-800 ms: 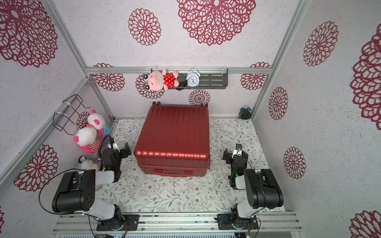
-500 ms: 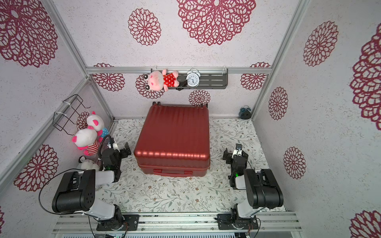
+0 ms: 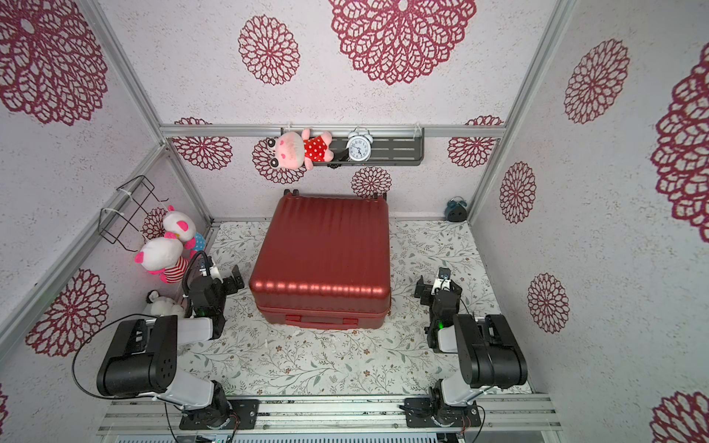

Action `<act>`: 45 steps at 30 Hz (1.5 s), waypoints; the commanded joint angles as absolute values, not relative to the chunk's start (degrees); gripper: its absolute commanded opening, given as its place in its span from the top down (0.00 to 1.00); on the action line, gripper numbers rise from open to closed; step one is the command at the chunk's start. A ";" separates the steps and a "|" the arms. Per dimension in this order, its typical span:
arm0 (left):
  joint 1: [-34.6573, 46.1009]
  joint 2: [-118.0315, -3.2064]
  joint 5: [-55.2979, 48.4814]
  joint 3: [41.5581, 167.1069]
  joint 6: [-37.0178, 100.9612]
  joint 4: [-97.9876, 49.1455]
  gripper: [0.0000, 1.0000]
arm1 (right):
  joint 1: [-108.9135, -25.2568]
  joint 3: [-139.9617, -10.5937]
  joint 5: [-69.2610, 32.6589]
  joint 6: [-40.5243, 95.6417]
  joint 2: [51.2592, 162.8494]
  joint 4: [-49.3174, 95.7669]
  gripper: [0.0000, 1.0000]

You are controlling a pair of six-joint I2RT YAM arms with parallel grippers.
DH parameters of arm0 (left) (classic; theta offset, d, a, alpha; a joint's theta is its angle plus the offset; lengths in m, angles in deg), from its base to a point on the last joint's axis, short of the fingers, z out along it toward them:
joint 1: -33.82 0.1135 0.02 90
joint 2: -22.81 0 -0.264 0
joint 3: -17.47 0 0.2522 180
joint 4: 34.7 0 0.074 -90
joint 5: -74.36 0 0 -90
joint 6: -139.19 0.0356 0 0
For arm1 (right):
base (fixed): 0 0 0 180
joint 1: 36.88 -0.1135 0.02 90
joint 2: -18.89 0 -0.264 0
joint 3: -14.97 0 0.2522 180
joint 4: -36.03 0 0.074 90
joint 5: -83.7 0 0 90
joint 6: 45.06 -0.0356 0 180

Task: Open the suitcase zippers
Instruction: Adjust the suitcase at the center of the board.

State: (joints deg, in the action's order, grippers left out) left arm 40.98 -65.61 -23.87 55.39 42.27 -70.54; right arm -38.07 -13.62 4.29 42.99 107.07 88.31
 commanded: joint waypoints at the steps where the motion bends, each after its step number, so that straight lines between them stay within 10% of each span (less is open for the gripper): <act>1: 40.72 -66.05 -23.60 55.62 42.60 -70.60 0.02 | -38.29 -14.05 5.13 44.06 106.78 89.55 0.01; 15: 33.41 -41.50 -37.92 56.15 40.87 -50.62 0.02 | -39.33 -6.21 2.77 46.04 99.36 97.79 0.01; 26: 30.01 -13.37 -29.98 59.90 18.48 -31.30 0.02 | -39.74 -17.39 2.59 30.90 68.10 51.20 0.01; 36: 21.46 -2.93 -24.18 64.59 14.36 -9.42 0.02 | -39.72 -23.06 -22.56 19.25 52.13 27.15 0.01; 45: 18.79 9.34 -34.09 54.54 8.20 -10.25 0.02 | -39.70 -14.24 -30.46 9.30 49.17 41.65 0.01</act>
State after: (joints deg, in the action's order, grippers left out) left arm 19.08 7.35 -28.83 57.12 13.73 -11.92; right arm -39.47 -14.43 -26.40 13.13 49.41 36.73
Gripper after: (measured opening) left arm 0.979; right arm 0.989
